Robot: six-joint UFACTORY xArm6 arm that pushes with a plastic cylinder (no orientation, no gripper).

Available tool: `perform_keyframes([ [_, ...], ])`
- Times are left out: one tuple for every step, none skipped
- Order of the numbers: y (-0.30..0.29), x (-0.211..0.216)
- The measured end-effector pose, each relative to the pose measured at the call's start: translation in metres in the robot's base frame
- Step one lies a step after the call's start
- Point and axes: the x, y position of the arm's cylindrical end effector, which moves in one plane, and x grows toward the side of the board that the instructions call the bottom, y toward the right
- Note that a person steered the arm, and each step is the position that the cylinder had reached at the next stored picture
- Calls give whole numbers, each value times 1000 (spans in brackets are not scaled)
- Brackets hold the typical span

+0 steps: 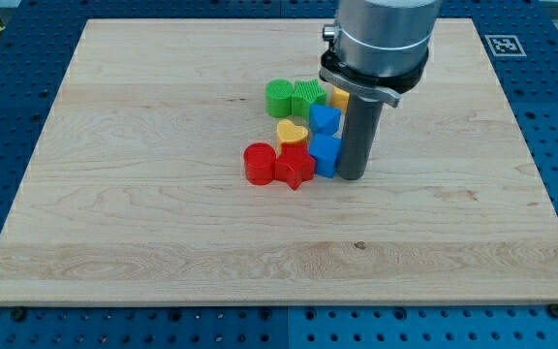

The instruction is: Move the red blocks towards the left

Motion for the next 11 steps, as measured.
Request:
perform_keyframes([
  [-18,0],
  [-42,0],
  [-67,0],
  [-92,0],
  [-117,0],
  [-138,-2],
  [-174,-24],
  [-203,-44],
  [-203,-44],
  [-210,-44],
  [-232,-45],
])
